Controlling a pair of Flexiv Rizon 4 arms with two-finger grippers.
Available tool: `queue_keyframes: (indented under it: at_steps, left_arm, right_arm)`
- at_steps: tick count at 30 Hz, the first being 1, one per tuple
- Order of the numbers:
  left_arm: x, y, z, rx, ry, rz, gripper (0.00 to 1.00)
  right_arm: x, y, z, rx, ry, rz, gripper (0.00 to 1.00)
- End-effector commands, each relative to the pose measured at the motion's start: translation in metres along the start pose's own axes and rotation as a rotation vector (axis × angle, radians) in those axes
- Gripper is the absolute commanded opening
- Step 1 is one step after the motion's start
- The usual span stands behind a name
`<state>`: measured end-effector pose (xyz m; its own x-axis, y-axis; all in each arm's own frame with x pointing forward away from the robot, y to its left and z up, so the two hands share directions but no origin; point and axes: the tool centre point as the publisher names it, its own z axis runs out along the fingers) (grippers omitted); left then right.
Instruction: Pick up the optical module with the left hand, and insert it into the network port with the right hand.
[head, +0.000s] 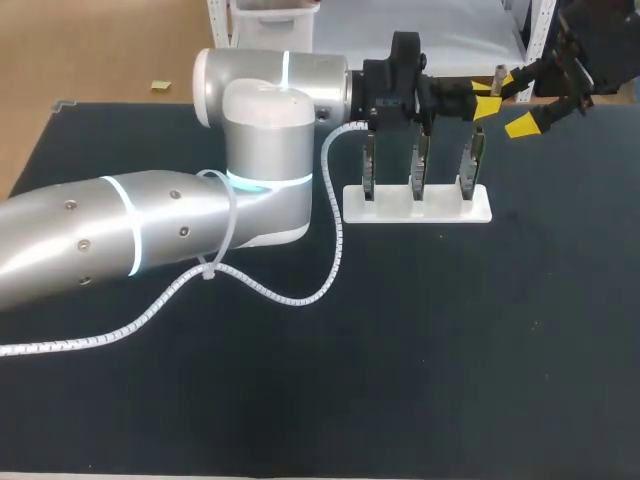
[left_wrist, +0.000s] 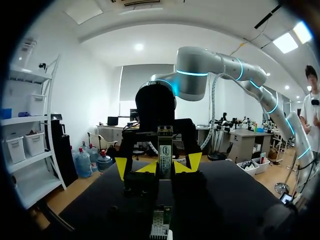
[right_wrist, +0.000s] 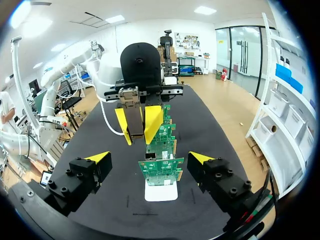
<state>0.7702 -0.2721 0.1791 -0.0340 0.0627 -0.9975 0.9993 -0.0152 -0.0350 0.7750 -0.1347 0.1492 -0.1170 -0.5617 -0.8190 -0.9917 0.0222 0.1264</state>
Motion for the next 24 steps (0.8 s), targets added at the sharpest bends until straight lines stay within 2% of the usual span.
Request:
queue_keyframes:
  at_steps: [1,24]
  left_arm:
    - [0.0009,0.0004,-0.0002,-0.001,0.0,-0.002,0.0]
    - [0.0015,0.001,-0.0017,-0.011,0.001,-0.006,0.0]
  right_arm:
    - [-0.0002,0.0015,0.0002,0.004,0.001,0.0,1.0]
    - [-0.0005,-0.0007,-0.0038,0.023,0.0,0.005,1.0]
